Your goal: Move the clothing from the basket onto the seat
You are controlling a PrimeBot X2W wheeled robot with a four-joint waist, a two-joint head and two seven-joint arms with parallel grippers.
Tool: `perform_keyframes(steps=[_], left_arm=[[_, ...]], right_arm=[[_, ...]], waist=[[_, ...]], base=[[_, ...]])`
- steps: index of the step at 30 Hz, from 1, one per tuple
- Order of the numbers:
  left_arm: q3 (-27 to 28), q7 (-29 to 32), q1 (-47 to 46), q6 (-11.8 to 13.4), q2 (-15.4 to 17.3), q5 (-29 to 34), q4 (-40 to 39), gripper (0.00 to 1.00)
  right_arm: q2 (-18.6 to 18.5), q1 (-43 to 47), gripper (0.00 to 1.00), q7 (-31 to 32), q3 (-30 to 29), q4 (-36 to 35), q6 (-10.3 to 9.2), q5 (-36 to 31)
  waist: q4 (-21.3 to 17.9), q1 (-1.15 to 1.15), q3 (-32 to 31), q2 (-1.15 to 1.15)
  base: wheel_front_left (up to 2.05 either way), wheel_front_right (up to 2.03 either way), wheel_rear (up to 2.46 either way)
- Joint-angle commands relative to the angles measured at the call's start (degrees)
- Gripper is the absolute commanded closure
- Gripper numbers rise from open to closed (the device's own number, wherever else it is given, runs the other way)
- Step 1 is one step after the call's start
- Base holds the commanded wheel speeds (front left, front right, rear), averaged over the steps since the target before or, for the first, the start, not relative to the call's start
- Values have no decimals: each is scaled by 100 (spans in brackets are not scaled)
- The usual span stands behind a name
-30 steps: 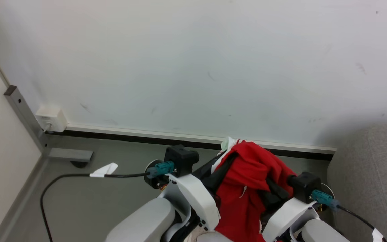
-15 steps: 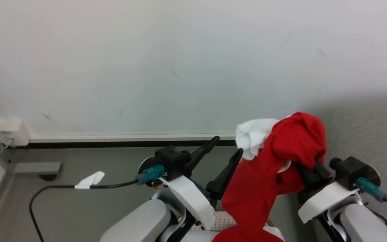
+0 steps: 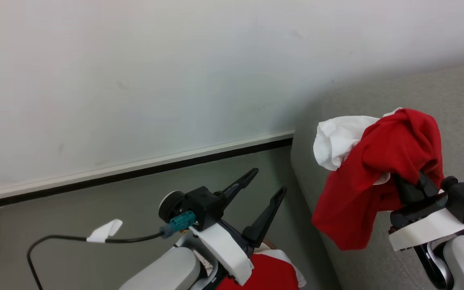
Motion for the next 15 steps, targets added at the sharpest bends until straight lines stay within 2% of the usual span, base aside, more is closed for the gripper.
perform_keyframes(steps=[1,7,15], left_arm=[[-8,-41,31,-2,15,130,33,0],[94,-88,123,-75,-14,176,107,0],[126,-93,78,-180,-48,407,218,0]], right_arm=[[-18,91,100,-17,-66,-71,-12,-6],[56,199,100,-17,-191,-279,-12,141],[127,95,100,-17,-370,-417,-12,169]], waist=[[-411,0,198,0],[-838,0,317,0],[-1025,0,583,0]], base=[[0,0,0],[0,0,0],[0,0,0]])
